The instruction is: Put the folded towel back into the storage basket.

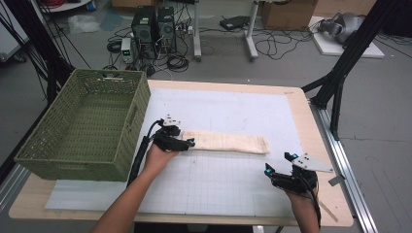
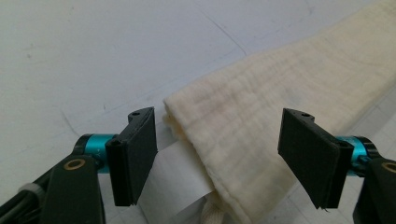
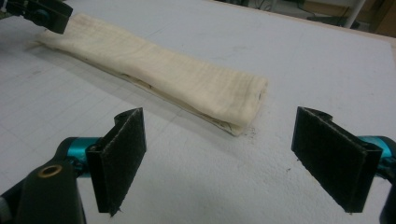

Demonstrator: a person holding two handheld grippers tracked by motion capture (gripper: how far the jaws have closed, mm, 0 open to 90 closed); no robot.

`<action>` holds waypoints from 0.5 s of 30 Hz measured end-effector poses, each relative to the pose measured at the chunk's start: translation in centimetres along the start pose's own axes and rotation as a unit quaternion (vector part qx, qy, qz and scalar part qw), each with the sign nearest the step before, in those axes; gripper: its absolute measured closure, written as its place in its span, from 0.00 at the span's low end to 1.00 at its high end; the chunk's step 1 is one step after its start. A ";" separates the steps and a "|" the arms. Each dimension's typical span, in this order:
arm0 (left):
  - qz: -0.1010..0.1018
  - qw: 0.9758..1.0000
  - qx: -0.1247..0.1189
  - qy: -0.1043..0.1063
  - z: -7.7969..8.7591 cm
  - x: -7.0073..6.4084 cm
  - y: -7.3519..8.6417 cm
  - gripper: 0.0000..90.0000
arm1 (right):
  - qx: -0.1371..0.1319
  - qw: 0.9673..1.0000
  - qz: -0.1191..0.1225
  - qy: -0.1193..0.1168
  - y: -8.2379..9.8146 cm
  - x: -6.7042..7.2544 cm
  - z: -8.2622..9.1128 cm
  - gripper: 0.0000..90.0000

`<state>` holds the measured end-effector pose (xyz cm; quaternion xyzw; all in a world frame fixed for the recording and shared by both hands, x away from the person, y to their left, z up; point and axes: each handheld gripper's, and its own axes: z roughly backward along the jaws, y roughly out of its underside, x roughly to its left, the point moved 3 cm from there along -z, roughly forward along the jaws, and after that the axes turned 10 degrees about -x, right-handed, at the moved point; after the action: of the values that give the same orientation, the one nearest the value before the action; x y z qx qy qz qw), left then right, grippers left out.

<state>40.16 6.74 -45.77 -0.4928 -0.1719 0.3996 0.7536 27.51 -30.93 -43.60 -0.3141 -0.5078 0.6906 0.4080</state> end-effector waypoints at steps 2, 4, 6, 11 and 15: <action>0.000 1.000 0.007 0.002 -0.3 -0.2 0.2 0.33 | 0.000 1.000 0.001 -0.001 0.0 0.0 -0.1 0.18; -0.001 1.000 0.010 0.006 -0.5 -0.4 0.3 0.33 | 0.001 1.000 0.001 -0.002 0.1 0.1 -0.1 0.18; -0.005 1.000 0.013 0.006 -0.6 -0.6 0.4 0.33 | -0.001 1.000 0.003 -0.001 0.0 0.1 -0.1 0.18; -0.021 0.999 0.023 0.005 -0.9 -1.0 0.7 0.37 | -0.001 1.000 0.001 0.000 0.0 0.0 0.0 0.18; -0.029 0.999 0.025 0.004 -0.9 -1.3 0.6 0.43 | -0.001 1.000 0.002 -0.001 0.1 0.0 -0.1 0.18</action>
<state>39.62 5.32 -46.55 -0.4699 -0.1727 0.3797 0.7779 27.56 -30.88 -43.68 -0.3147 -0.5084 0.6912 0.4059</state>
